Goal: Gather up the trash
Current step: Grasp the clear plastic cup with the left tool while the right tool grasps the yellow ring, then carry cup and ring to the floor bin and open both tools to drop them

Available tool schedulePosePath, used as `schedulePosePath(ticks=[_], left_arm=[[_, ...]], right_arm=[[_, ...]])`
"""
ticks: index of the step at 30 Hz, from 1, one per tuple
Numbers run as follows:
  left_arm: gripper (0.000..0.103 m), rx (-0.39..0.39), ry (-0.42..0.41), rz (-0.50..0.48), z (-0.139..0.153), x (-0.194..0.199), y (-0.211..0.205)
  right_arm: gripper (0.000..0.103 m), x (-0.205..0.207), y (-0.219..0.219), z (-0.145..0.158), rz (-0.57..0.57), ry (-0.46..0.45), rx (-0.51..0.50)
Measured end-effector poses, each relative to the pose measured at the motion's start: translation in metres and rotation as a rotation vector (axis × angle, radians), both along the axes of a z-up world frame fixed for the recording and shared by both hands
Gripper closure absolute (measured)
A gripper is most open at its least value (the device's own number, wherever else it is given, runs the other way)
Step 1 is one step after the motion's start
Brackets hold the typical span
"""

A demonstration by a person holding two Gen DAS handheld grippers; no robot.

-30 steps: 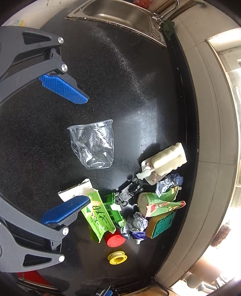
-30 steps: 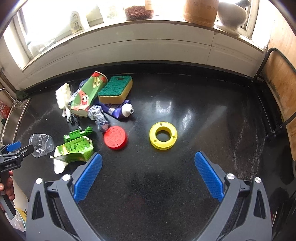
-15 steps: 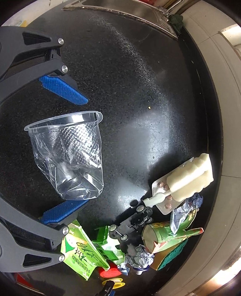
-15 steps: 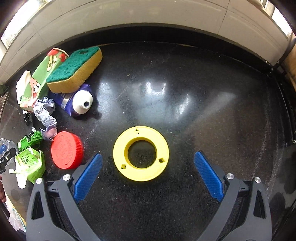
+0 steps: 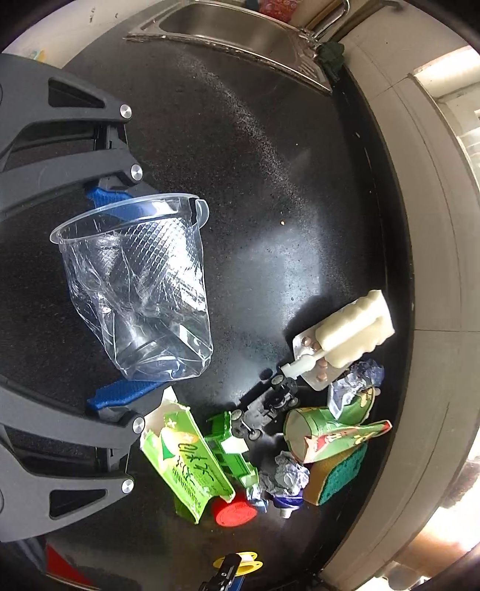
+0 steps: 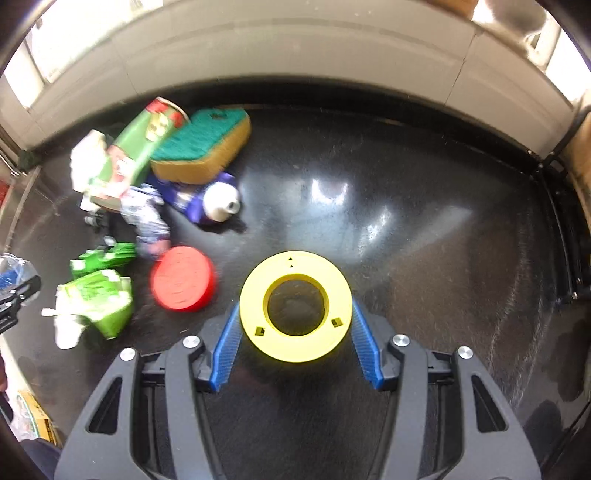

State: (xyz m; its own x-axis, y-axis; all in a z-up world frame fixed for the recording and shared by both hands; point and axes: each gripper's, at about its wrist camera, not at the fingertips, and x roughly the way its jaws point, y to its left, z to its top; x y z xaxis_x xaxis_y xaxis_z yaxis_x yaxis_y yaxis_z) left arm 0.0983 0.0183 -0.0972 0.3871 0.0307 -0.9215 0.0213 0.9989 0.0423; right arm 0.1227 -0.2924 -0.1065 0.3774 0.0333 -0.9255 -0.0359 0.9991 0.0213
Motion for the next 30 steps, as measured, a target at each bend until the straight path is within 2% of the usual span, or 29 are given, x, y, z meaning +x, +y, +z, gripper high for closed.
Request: schedulePosePath(ticks=[5,12,18,20,24,27,30], left_arm=[[0.032,-0.028,-0.023,0.004,0.021,-0.022,0.003],[0.032,-0.036,-0.042,0.019,0.024,-0.048,0.009],[0.032,-0.048,-0.097,0.097,0.041,-0.066,0.040],[0.032,-0.047,-0.126,0.138,0.051,-0.079,0.057],[0.032,-0.022,-0.162,0.258,0.063,-0.124,0.107],[0.032,-0.012,-0.156,0.392,0.058,-0.171,0.152],[0.032,-0.012,-0.110,0.551,0.038,-0.230,0.201]], right_arm=[[0.048,-0.022,0.014,0.024,0.034,-0.034,0.001],[0.048,-0.048,0.026,0.036,0.041,-0.037,-0.004],[0.048,-0.047,0.056,0.059,0.120,-0.085,0.000],[0.048,-0.043,0.082,0.068,0.180,-0.103,0.011],[0.048,-0.040,0.165,0.085,0.375,-0.133,0.058],[0.048,-0.056,0.257,0.091,0.590,-0.125,0.126],[0.048,-0.090,0.344,0.086,0.797,-0.080,0.191]])
